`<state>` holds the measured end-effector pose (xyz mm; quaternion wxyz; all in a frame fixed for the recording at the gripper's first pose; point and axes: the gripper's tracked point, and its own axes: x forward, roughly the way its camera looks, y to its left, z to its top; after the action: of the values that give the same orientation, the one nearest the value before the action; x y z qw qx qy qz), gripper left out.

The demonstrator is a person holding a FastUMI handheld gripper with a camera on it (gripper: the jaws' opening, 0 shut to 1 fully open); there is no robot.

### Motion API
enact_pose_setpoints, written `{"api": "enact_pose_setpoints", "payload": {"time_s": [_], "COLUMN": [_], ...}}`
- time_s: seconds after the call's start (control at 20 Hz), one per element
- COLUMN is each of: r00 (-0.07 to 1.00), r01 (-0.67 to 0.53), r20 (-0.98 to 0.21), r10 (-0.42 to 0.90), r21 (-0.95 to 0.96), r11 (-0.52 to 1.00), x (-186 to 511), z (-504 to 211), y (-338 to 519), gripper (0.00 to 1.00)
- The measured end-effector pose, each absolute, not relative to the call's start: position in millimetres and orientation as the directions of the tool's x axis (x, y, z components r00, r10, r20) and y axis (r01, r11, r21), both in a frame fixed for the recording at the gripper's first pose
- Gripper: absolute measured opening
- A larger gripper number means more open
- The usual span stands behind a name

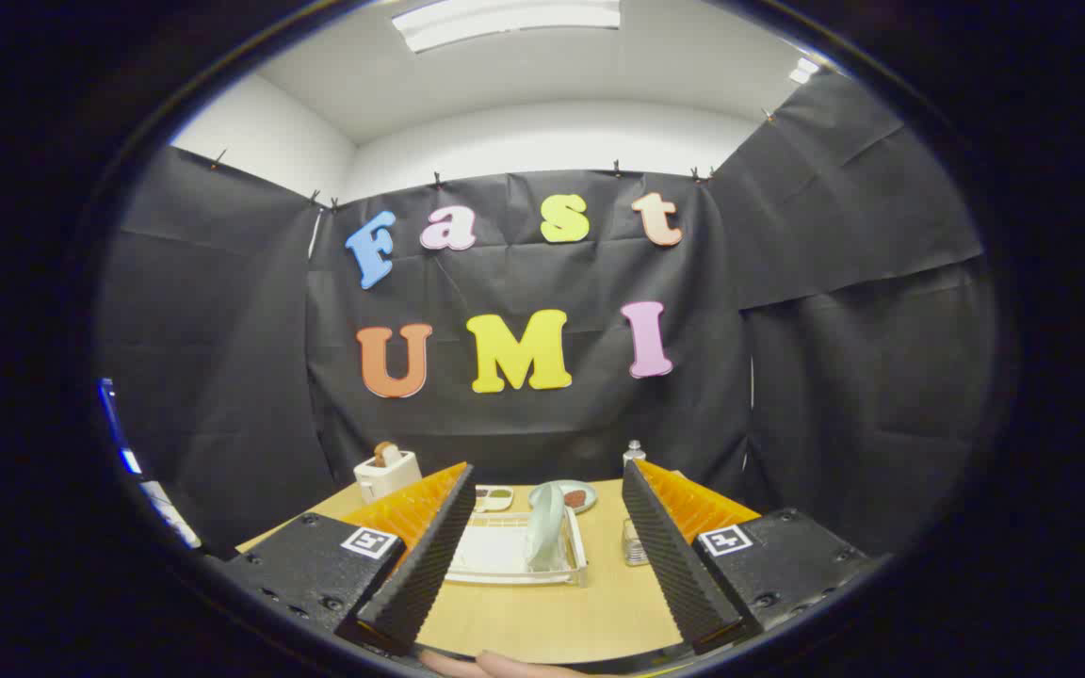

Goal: Take the plate from the dish rack, then take the spoon from the basket and place it into the plate.

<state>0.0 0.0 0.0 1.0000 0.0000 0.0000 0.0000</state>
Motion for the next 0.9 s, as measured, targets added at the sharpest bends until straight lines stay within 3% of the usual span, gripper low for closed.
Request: {"api": "enact_pose_setpoints", "payload": {"time_s": [0.9], "r00": [0.994], "r01": [0.043], "r20": [-0.098], "r10": [-0.044], "r21": [-0.019], "r11": [0.999], "x": [50.3], "z": [-25.2], "y": [-13.9], "gripper": [1.00]}}
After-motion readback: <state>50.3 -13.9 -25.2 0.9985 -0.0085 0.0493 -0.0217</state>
